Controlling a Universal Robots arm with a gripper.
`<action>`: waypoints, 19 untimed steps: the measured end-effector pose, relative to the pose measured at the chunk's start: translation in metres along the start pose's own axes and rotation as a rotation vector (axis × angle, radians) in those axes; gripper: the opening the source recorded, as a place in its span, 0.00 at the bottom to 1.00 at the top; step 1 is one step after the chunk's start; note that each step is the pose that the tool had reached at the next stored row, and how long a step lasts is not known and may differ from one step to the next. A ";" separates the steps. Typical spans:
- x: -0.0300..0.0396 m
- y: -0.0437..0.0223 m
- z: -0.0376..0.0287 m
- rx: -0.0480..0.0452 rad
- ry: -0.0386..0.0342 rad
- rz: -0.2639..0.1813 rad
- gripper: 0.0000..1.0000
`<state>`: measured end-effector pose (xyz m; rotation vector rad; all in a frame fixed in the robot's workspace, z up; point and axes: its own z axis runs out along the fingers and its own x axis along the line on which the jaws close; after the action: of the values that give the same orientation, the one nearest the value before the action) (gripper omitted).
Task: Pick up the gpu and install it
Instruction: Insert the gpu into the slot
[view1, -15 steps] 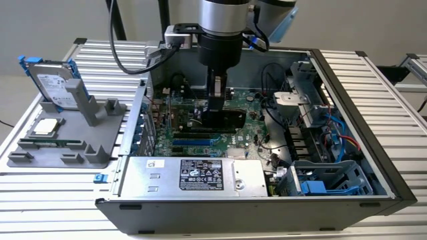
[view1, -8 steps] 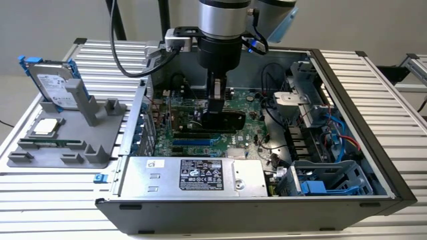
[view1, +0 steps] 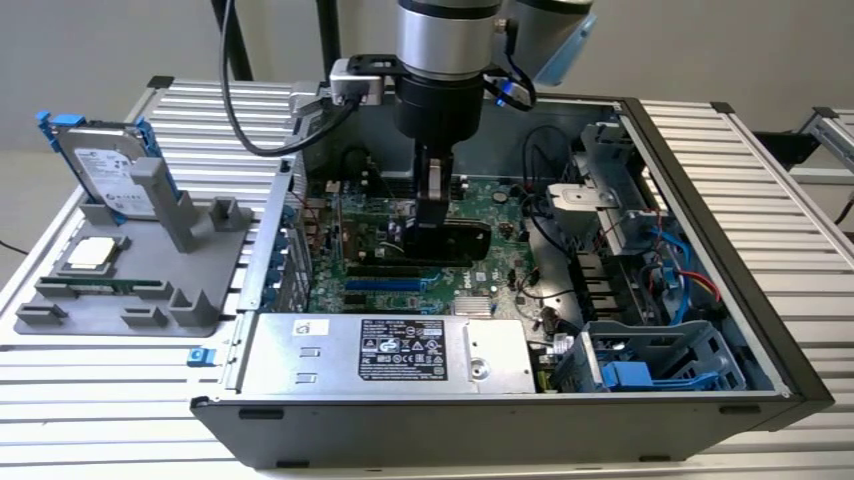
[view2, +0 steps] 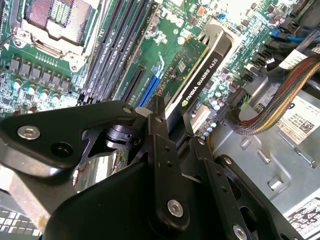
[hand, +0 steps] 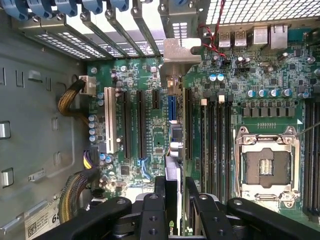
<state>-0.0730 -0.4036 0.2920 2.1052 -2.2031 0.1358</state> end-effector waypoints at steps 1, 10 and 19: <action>0.0000 0.0000 0.0005 -0.0001 0.0002 0.000 0.00; 0.0012 0.0001 0.0095 -0.0003 0.0006 0.000 0.00; 0.0096 0.0029 0.0122 -0.0002 0.0002 0.000 0.00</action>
<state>-0.0764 -0.4145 0.2810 2.1050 -2.2029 0.1359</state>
